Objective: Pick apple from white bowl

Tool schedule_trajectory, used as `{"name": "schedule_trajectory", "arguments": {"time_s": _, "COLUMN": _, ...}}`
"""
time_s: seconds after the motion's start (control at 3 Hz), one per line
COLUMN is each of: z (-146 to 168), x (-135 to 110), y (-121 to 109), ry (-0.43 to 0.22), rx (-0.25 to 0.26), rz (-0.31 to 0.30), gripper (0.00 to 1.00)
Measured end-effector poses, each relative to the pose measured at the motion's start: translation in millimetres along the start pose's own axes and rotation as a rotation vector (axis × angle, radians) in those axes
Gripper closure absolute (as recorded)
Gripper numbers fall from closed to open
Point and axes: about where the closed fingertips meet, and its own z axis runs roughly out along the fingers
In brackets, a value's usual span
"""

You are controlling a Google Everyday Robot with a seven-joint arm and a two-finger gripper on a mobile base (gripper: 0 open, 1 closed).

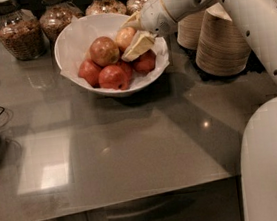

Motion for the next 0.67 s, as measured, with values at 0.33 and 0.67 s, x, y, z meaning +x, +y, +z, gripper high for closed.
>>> {"name": "schedule_trajectory", "arguments": {"time_s": 0.33, "z": 0.0, "x": 0.0, "y": 0.0, "ry": 0.000, "rx": 0.000, "rz": 0.000, "gripper": 0.72}}
{"name": "schedule_trajectory", "arguments": {"time_s": 0.67, "z": 0.1, "x": 0.0, "y": 0.0, "ry": 0.000, "rx": 0.000, "rz": 0.000, "gripper": 0.95}}
